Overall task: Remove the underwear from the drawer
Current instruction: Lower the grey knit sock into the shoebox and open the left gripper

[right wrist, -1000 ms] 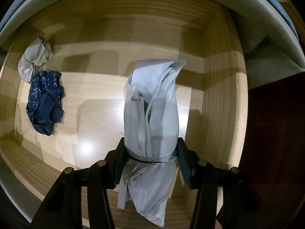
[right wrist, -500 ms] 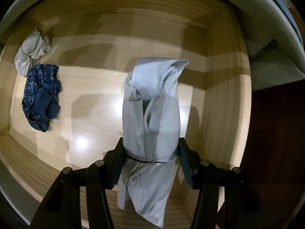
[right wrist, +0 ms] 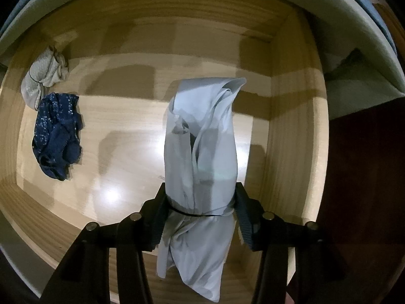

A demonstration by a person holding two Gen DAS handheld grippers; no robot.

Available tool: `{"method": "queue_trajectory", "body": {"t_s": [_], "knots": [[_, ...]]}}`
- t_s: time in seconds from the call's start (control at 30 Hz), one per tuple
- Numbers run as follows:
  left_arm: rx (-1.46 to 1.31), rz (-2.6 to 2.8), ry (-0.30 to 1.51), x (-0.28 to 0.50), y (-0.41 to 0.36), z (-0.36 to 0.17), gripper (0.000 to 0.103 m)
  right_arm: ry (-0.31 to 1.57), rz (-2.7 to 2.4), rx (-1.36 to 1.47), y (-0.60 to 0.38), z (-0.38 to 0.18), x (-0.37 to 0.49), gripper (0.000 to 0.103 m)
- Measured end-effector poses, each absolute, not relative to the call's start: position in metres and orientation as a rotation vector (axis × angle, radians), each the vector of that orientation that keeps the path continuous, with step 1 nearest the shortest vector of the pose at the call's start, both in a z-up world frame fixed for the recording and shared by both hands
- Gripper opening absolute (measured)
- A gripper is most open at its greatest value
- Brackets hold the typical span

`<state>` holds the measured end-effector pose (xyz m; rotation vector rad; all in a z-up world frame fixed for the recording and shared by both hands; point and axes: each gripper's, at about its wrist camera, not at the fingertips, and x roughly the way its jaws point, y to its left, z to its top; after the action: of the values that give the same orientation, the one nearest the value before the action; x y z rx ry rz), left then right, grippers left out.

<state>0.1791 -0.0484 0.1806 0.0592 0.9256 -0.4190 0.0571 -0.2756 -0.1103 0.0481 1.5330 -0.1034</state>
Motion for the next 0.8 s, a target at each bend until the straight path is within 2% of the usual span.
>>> {"method": "queue_trajectory", "body": {"t_s": [0.37,0.8], "knots": [[0.113,-0.460,0.956,0.210,-0.101,0.145,0.033,1.518,-0.100,0.067,-0.280,-0.111,0.051,0.045],[0.062,-0.430,1.050,0.223,-0.108,0.111,0.039,1.518,-0.100,0.067,-0.280,-0.111,0.050,0.045]]}}
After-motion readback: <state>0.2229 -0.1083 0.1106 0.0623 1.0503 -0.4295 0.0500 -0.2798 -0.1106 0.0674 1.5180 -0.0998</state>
